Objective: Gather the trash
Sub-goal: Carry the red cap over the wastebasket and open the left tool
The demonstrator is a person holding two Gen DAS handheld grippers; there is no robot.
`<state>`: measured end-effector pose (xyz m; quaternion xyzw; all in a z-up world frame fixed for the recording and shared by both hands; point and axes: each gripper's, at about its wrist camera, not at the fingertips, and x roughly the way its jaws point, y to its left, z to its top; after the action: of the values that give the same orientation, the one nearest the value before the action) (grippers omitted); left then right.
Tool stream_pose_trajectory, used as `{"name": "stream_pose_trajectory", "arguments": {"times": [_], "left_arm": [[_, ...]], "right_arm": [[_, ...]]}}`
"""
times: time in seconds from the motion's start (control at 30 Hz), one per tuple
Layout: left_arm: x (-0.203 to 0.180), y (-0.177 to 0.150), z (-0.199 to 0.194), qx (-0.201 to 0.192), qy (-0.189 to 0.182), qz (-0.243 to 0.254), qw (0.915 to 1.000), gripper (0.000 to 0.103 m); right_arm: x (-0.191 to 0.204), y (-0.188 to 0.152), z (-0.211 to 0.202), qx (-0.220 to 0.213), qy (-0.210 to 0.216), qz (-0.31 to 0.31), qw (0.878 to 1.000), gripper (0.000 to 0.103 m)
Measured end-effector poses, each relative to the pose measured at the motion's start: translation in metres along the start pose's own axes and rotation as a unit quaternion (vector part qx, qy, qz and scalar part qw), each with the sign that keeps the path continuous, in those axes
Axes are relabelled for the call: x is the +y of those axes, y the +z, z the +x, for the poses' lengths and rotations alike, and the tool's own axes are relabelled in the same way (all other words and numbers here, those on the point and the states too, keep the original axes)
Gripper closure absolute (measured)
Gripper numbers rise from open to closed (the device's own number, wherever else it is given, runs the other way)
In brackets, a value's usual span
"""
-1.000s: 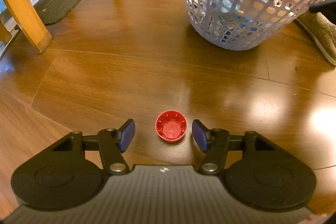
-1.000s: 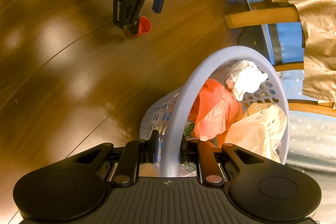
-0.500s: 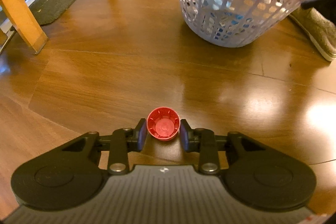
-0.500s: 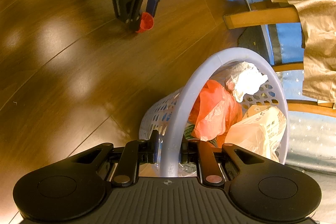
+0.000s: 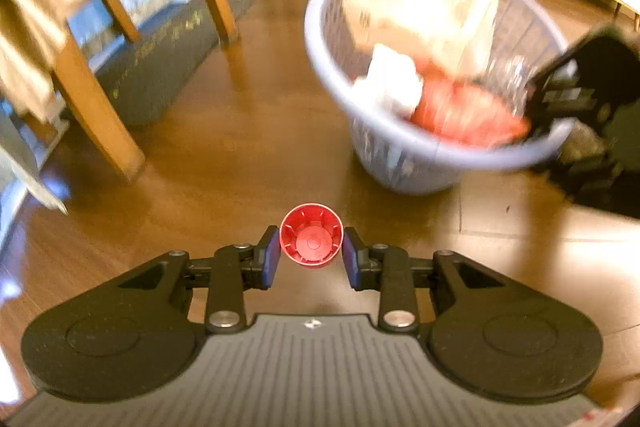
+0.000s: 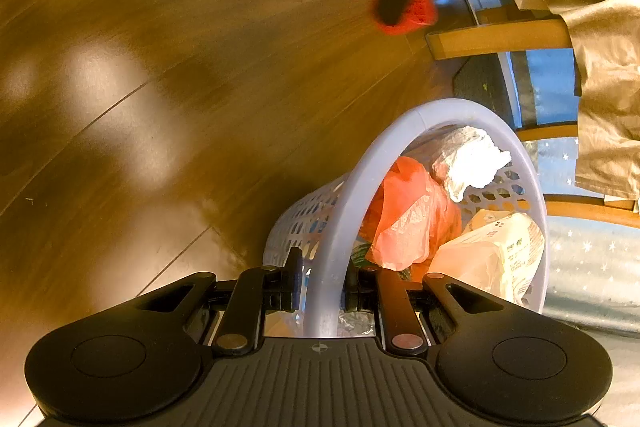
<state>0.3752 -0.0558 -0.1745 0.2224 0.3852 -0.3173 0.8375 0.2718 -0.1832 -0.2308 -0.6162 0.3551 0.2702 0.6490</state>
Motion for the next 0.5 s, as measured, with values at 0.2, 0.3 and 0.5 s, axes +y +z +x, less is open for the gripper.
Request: {"name": "stream_pose_trajectory", "arguments": {"times": [0.2, 0.3, 0.5], "left_arm": [[-0.009, 0.035, -0.029, -0.035, -0.001, 0.012, 0.9993, 0.075], [-0.014, 0.051, -0.034, -0.049, -0.004, 0.018, 0.9986, 0.075], [-0.019, 0.076, -0.035, -0.067, -0.01, 0.026, 0.9974, 0.075]], "right_arm": [[0.003, -0.003, -0.003, -0.006, -0.001, -0.005, 1.0, 0.091], [0.003, -0.004, -0.004, -0.007, -0.001, -0.006, 1.0, 0.091], [0.003, -0.006, -0.007, -0.01, 0.001, -0.007, 1.0, 0.091]]}}
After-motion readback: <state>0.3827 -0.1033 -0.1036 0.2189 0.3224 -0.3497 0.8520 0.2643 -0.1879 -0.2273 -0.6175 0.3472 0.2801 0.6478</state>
